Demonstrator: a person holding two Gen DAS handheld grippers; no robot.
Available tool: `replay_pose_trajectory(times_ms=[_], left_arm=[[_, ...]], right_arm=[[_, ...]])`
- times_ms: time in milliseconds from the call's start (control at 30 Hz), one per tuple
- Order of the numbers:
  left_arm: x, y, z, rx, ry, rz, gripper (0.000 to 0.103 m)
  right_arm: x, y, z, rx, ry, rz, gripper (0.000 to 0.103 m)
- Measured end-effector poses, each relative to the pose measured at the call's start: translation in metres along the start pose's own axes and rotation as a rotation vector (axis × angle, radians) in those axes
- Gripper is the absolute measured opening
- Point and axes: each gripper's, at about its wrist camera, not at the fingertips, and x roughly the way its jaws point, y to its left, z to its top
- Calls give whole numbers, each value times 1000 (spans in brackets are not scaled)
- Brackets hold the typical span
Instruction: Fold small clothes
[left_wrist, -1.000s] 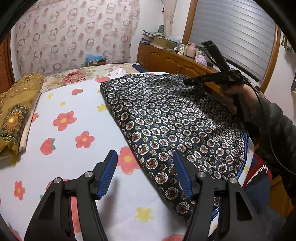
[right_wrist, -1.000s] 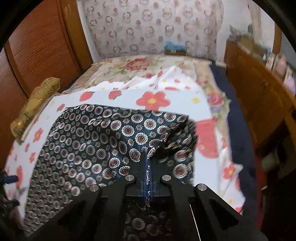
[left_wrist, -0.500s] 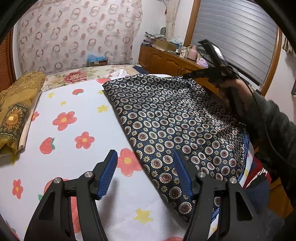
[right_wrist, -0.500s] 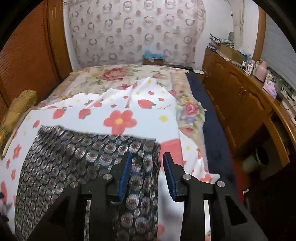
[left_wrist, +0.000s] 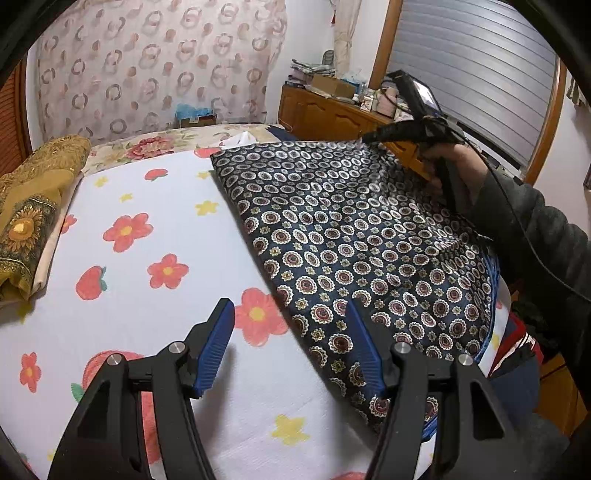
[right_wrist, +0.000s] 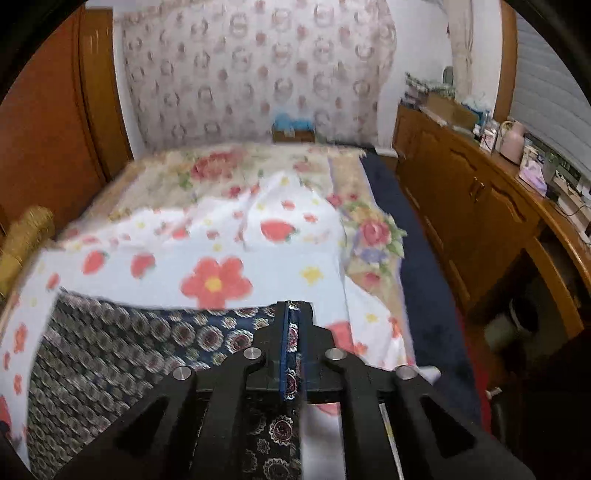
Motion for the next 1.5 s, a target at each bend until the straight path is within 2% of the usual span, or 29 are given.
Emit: replay_pose_trajectory(times_ms=[33, 100, 167, 200, 333, 600, 767, 967, 1067, 1233, 1500], left_arm=[[0, -1, 0, 1, 0, 0, 63], [-1, -3, 0, 6, 0, -2, 63], [0, -6, 1, 12, 1, -4, 63], [1, -7, 0, 17, 2, -4, 63], [1, -11, 0, 25, 4, -10, 63], [6, -24, -5, 51, 29, -20, 63], [10, -31, -11, 59, 56, -32, 63], [7, -40, -22, 84, 75, -33, 63], [2, -42, -27, 84, 71, -51, 62], [-5, -43, -33, 76, 84, -87, 45], [-9, -39, -41, 57, 101, -96, 44]], right_arm=[[3, -1, 1, -8, 10, -11, 25], [0, -5, -2, -14, 21, 1, 32], [-14, -9, -8, -19, 8, 21, 45], [-24, -9, -12, -20, 4, 32, 47], [-61, -5, -37, -18, -51, 83, 48], [-109, -4, -113, -57, -54, 104, 48], [-122, -3, -140, -52, -18, 107, 54], [-136, -4, -163, -44, 20, 38, 54], [-141, -6, -173, -25, 38, 76, 54], [-147, -7, -183, -31, 54, 112, 54], [-158, -10, -201, -22, 66, 110, 54]])
